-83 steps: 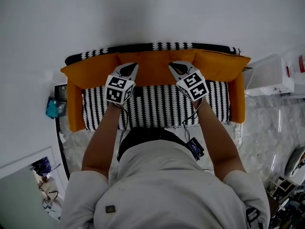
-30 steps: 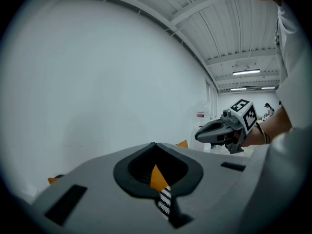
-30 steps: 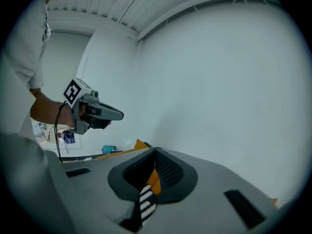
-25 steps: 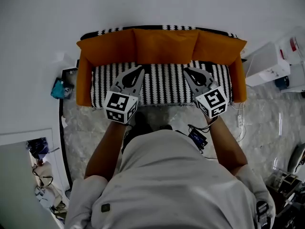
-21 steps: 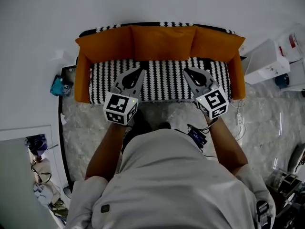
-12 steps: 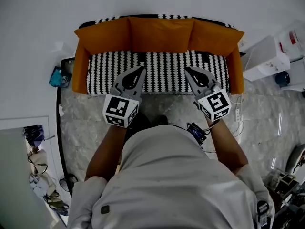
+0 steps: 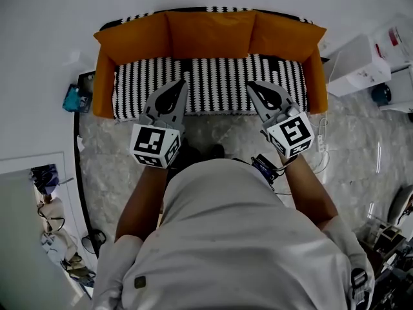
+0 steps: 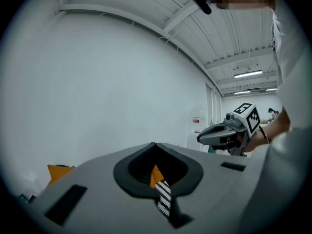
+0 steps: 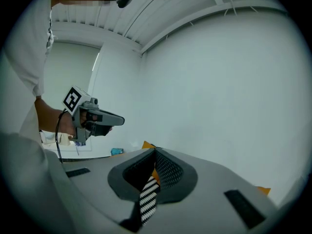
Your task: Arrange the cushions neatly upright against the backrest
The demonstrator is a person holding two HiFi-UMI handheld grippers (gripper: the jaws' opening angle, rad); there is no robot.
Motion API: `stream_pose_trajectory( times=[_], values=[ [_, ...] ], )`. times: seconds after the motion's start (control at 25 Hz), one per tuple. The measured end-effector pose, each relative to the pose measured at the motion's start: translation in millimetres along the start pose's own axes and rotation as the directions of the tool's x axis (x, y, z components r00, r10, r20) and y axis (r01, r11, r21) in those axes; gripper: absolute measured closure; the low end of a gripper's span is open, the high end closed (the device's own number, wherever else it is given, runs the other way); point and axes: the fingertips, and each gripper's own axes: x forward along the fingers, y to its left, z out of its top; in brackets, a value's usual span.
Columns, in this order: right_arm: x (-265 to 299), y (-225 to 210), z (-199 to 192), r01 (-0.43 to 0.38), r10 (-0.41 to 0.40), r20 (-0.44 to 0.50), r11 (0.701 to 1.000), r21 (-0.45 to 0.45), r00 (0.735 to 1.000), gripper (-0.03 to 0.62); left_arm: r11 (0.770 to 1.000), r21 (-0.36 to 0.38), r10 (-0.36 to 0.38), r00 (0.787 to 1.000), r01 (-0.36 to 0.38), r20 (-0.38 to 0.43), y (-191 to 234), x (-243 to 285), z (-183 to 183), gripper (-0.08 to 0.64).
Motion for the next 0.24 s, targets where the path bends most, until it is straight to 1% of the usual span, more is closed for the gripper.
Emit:
stream_pose_trajectory(
  times=[0.24],
  values=[
    [-7.5, -3.4, 2.0, 0.006, -0.006, 0.020, 1.000, -0.007, 1.000, 0.566, 1.000, 0.002, -0.003, 1.000, 0.003, 0.015, -11.2, 2.7, 3.9, 0.551]
  ],
)
